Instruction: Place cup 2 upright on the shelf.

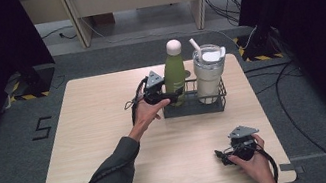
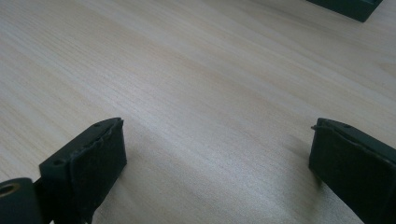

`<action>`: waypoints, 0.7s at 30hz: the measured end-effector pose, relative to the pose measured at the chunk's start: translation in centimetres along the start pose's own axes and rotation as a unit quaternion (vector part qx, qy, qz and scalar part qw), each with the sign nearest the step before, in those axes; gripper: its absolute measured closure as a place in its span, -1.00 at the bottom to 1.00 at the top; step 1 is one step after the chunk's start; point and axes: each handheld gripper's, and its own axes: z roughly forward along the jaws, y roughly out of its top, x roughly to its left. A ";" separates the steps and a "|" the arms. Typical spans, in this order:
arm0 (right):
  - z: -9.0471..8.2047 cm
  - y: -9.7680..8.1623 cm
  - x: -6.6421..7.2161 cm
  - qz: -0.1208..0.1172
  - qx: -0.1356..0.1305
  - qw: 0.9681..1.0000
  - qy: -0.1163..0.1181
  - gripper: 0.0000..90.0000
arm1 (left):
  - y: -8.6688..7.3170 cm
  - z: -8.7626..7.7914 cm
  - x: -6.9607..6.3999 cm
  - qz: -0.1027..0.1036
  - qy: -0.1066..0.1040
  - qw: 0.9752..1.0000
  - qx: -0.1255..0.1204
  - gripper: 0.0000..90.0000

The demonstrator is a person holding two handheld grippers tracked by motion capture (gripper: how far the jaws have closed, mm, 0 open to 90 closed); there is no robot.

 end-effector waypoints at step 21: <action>0.0 0.0 0.0 0.000 0.000 1.000 0.000 -0.90 | 0.4 -2.9 0.1 -0.007 -0.007 1.000 -0.006 -0.67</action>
